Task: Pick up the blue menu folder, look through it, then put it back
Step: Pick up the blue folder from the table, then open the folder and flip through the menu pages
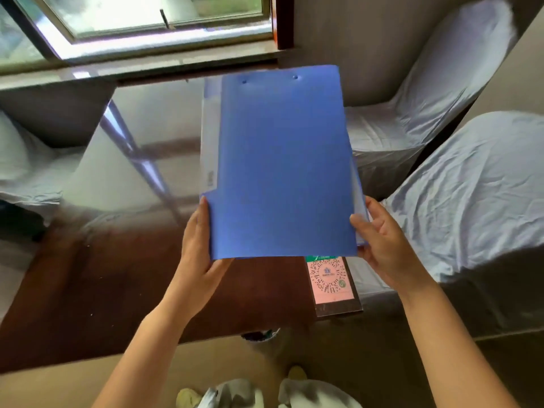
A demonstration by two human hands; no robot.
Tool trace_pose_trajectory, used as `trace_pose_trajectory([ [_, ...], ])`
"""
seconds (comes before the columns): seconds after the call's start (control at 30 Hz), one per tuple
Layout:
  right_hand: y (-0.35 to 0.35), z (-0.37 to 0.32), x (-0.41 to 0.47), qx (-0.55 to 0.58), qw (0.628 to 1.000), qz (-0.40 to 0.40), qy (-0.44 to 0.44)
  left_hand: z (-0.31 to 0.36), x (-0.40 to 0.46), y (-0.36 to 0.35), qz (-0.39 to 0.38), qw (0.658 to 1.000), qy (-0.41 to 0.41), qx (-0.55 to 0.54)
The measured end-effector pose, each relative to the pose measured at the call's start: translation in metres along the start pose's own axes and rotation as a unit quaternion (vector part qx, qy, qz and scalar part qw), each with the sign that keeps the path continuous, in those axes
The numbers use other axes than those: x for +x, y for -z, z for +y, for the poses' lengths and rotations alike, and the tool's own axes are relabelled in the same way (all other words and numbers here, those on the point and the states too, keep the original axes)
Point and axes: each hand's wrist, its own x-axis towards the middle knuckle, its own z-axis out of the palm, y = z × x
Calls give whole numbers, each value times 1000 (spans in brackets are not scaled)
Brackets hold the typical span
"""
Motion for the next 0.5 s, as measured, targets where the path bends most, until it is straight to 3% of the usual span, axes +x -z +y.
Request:
trace_pose_trajectory([
  [0.13, 3, 2, -4, 16, 999, 28, 6, 9, -4, -10, 46, 963, 100, -248],
  [0.2, 7, 6, -8, 13, 1000, 18, -1, 6, -8, -11, 67, 946, 136, -286],
  [0.3, 12, 14, -15, 26, 1000, 12, 7, 5, -8, -9, 121, 852, 273, -431],
  [0.4, 13, 15, -16, 52, 997, 45, 28, 14, 7, 10, 66, 814, 215, -536],
  [0.5, 15, 10, -12, 55, 995, 77, 43, 10, 7, 18, 42, 835, 184, -517],
])
